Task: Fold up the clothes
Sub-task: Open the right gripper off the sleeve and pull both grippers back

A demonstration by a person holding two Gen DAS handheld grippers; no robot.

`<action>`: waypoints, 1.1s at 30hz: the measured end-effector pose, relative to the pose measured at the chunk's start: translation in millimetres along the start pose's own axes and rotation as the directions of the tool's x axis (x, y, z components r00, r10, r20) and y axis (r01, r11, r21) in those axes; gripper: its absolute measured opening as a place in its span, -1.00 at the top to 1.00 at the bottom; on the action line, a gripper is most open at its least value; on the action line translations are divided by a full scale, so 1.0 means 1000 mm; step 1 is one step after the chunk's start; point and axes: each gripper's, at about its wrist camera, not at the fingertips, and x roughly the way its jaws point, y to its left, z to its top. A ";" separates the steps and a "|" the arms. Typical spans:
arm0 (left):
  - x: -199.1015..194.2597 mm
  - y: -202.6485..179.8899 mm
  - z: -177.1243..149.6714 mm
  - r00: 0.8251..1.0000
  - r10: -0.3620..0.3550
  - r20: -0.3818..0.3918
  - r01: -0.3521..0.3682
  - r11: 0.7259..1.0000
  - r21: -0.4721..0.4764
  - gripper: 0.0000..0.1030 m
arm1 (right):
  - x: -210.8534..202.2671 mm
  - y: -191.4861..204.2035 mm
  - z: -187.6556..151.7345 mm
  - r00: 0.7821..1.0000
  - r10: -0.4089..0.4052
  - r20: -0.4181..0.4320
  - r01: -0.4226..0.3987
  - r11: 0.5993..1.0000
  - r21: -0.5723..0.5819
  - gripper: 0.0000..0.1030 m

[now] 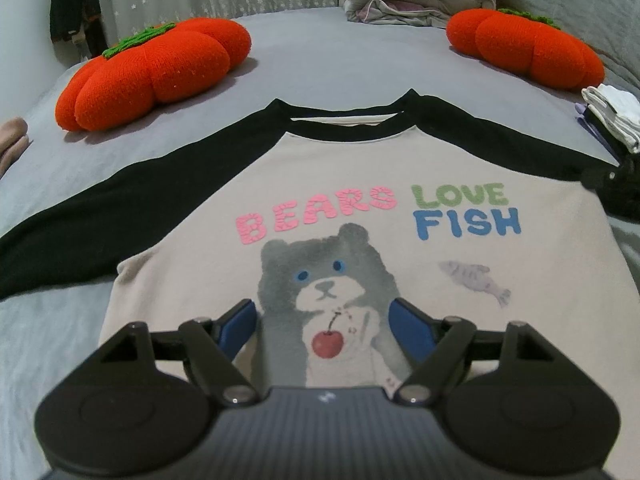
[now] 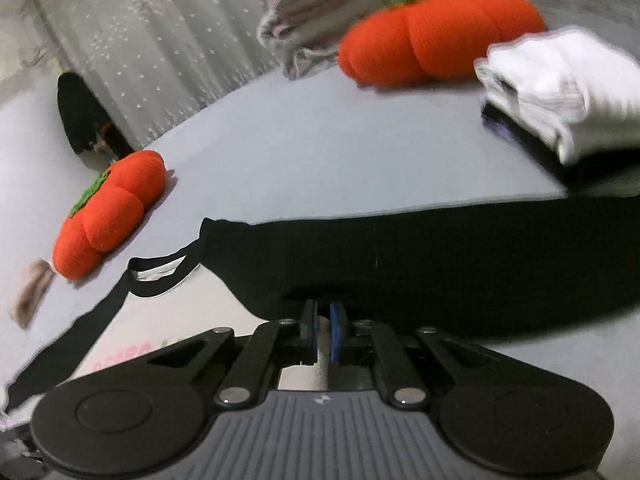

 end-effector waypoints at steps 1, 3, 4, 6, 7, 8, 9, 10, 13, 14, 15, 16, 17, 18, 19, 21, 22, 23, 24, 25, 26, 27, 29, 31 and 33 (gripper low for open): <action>0.000 0.000 0.000 1.000 0.002 0.001 -0.002 1.000 0.003 -0.50 | 0.004 0.001 -0.001 1.000 -0.014 -0.018 0.014 1.000 -0.010 0.86; 0.001 -0.001 -0.001 1.000 0.004 0.004 -0.004 1.000 0.008 -0.51 | 0.014 -0.001 -0.007 0.998 -0.039 -0.054 0.038 0.999 -0.024 0.86; 0.001 -0.001 -0.001 1.000 0.002 0.004 -0.002 1.000 0.008 -0.51 | 0.015 0.001 -0.008 0.998 -0.045 -0.048 0.043 0.998 -0.037 0.86; 0.001 0.000 0.000 1.000 -0.001 0.004 0.001 1.000 0.006 -0.53 | 0.013 0.005 -0.008 0.998 -0.058 -0.040 0.055 0.996 -0.069 0.86; 0.001 0.001 0.000 1.000 -0.003 0.004 0.003 1.000 0.005 -0.53 | 0.012 0.006 -0.008 0.997 -0.064 -0.038 0.060 0.995 -0.082 0.86; 0.001 0.002 0.000 1.000 -0.004 0.003 0.004 1.000 0.005 -0.53 | 0.011 0.007 -0.008 0.997 -0.067 -0.035 0.064 0.994 -0.090 0.85; 0.000 0.003 0.001 1.000 -0.005 0.003 0.005 1.000 0.003 -0.53 | 0.010 0.007 -0.007 0.997 -0.066 -0.034 0.063 0.993 -0.095 0.79; -0.001 0.004 0.001 1.000 -0.005 0.003 0.005 1.000 -0.002 -0.53 | 0.008 0.009 -0.007 0.998 -0.056 -0.038 0.052 0.994 -0.095 0.73; -0.008 0.011 0.002 1.000 -0.002 0.013 0.002 1.000 -0.017 -0.52 | -0.008 0.009 -0.007 0.999 -0.037 -0.015 0.035 0.993 -0.111 0.66; -0.010 0.014 0.002 1.000 -0.001 0.016 0.001 1.000 -0.021 -0.52 | -0.013 0.010 -0.008 0.999 -0.035 -0.003 0.035 0.991 -0.128 0.66; -0.012 0.016 0.002 1.000 0.001 0.020 0.000 1.000 -0.025 -0.52 | -0.017 0.011 -0.009 0.999 -0.031 0.006 0.032 0.989 -0.147 0.66; -0.014 0.018 0.002 1.000 0.003 0.021 -0.002 1.000 -0.027 -0.52 | -0.023 0.013 -0.011 1.000 -0.023 0.011 0.024 0.985 -0.169 0.66; -0.015 0.020 0.001 1.000 0.006 0.020 -0.005 1.000 -0.027 -0.52 | -0.028 0.014 -0.013 1.000 -0.014 0.015 0.016 0.982 -0.190 0.66; -0.016 0.021 0.000 1.000 0.008 0.018 -0.008 1.000 -0.026 -0.52 | -0.033 0.016 -0.016 1.000 -0.002 0.015 0.005 0.977 -0.211 0.67; -0.016 0.023 -0.002 1.000 0.011 0.016 -0.011 1.000 -0.026 -0.52 | -0.037 0.017 -0.020 1.000 0.015 0.006 -0.013 0.973 -0.230 0.70; -0.016 0.026 -0.005 1.000 0.016 0.009 -0.016 1.000 -0.025 -0.52 | -0.042 0.021 -0.030 0.999 0.042 -0.019 -0.045 0.962 -0.268 0.75; -0.016 0.028 -0.007 1.000 0.019 0.006 -0.019 1.000 -0.025 -0.52 | -0.043 0.022 -0.036 0.998 0.047 -0.038 -0.055 0.958 -0.282 0.76; -0.016 0.030 -0.009 1.000 0.022 0.002 -0.021 0.999 -0.024 -0.52 | -0.042 0.024 -0.042 0.997 0.042 -0.058 -0.057 0.955 -0.291 0.79; -0.016 0.032 -0.011 1.000 0.024 -0.001 -0.024 0.999 -0.024 -0.52 | -0.040 0.025 -0.047 0.996 0.037 -0.077 -0.059 0.952 -0.301 0.80; -0.016 0.033 -0.013 1.000 0.027 -0.005 -0.027 0.999 -0.024 -0.52 | -0.038 0.025 -0.052 0.995 0.030 -0.093 -0.058 0.948 -0.313 0.82; -0.017 0.035 -0.015 1.000 0.029 -0.008 -0.030 0.999 -0.023 -0.52 | -0.036 0.025 -0.056 0.994 0.025 -0.103 -0.057 0.945 -0.323 0.84; -0.017 0.037 -0.016 0.999 0.032 -0.011 -0.033 0.999 -0.022 -0.52 | -0.037 0.025 -0.058 0.994 0.023 -0.103 -0.056 0.943 -0.329 0.85; -0.019 0.041 -0.020 0.999 0.044 -0.013 -0.044 0.999 -0.013 -0.53 | -0.040 0.024 -0.062 0.995 0.024 -0.101 -0.057 0.939 -0.339 0.85; -0.022 0.047 -0.023 0.998 0.063 -0.013 -0.063 0.998 -0.008 -0.53 | -0.047 0.024 -0.067 0.994 0.029 -0.106 -0.064 0.933 -0.354 0.85; -0.024 0.054 -0.026 0.997 0.074 -0.017 -0.074 0.997 -0.016 -0.53 | -0.054 0.024 -0.073 0.993 0.035 -0.113 -0.075 0.924 -0.375 0.84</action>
